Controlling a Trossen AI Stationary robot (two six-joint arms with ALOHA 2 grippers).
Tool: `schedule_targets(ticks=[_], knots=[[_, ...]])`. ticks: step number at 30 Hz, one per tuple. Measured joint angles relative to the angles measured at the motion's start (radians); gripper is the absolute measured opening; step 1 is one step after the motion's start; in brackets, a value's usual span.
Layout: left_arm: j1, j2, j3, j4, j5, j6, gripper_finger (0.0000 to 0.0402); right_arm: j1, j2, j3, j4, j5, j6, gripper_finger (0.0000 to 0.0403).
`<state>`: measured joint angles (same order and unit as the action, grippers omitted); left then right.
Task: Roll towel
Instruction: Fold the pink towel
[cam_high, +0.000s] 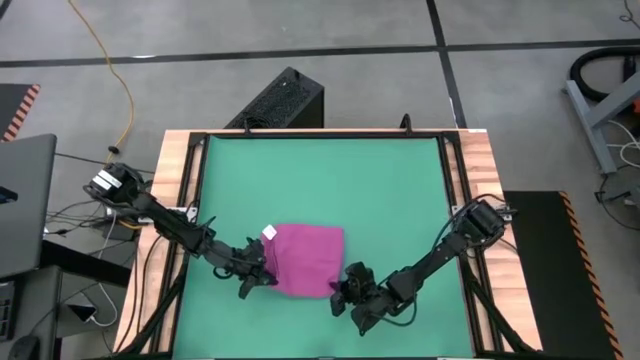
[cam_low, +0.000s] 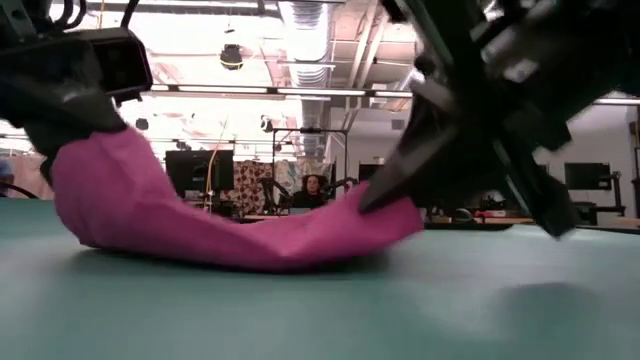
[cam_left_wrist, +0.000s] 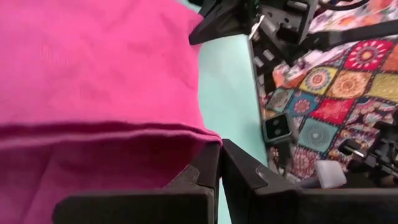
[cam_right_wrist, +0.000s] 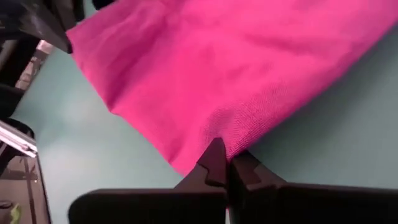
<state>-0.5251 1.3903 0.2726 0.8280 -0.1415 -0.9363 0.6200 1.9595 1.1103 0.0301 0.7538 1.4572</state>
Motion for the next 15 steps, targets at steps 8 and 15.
schedule_targets(ticks=[8,15], knots=[[0.003,-0.179,0.000,-0.009,-0.098,0.185,0.0000,-0.026,-0.149,0.002,-0.133,0.073,-0.144,0.0006],[-0.004,-0.375,0.000,-0.046,-0.203,0.390,0.0000,-0.091,-0.252,0.002,-0.202,0.083,-0.303,0.0005]])
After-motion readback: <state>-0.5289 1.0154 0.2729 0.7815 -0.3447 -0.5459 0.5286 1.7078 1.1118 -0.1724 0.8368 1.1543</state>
